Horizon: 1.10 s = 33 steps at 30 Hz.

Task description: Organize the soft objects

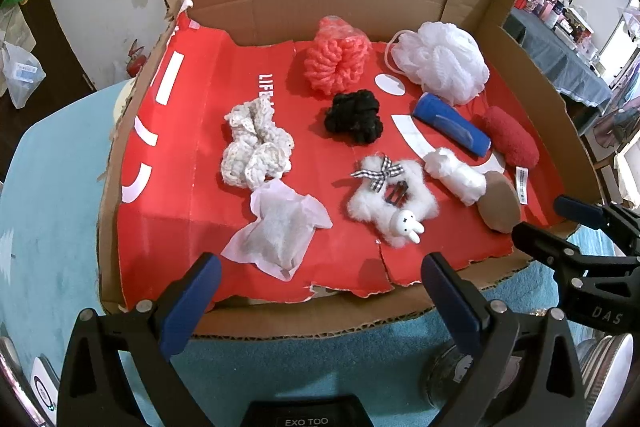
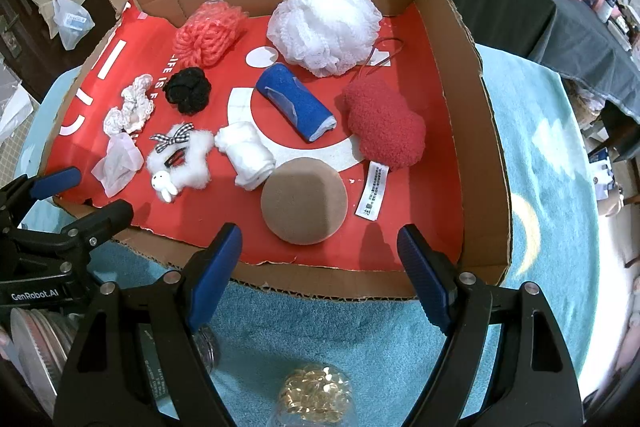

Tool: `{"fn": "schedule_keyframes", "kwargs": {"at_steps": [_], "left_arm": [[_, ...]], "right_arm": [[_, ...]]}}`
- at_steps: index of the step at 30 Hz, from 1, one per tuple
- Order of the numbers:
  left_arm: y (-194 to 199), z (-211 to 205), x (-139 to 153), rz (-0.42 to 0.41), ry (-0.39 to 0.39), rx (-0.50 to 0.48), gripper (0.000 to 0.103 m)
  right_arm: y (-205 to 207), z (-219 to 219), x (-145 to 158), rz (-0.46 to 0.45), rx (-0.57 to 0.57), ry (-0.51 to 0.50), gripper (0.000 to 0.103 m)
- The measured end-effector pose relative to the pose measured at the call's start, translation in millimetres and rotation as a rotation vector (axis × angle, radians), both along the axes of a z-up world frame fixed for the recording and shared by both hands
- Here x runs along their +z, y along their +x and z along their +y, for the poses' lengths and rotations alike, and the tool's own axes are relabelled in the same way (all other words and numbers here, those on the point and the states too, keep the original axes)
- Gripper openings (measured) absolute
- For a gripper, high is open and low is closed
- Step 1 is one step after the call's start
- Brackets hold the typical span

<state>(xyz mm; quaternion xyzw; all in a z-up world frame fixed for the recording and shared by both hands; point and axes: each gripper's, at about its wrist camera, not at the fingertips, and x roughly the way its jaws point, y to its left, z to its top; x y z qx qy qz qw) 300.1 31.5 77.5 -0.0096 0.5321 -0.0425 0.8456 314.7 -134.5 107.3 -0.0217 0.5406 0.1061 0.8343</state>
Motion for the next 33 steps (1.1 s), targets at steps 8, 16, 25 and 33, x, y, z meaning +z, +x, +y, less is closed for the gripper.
{"fn": "schedule_keyframes", "kwargs": {"at_steps": [8,16,25,33], "left_arm": [[0.2,0.0,-0.2,0.001,0.004,0.005,0.102],[0.1,0.3,-0.7,0.001,0.002,0.005,0.102],[0.1,-0.4,-1.4,-0.002,0.01,0.004,0.102],[0.2,-0.3,-1.2,-0.002,0.009,0.005,0.102]], "right_arm": [[0.5,2.1,-0.1,0.001,-0.001,-0.004,0.08],[0.9,2.2,-0.6,0.001,0.002,-0.006,0.08],[1.1,2.4,-0.3,0.0,0.002,-0.007,0.08],[0.9,2.3,0.0,0.0,0.001,-0.007,0.08]]}}
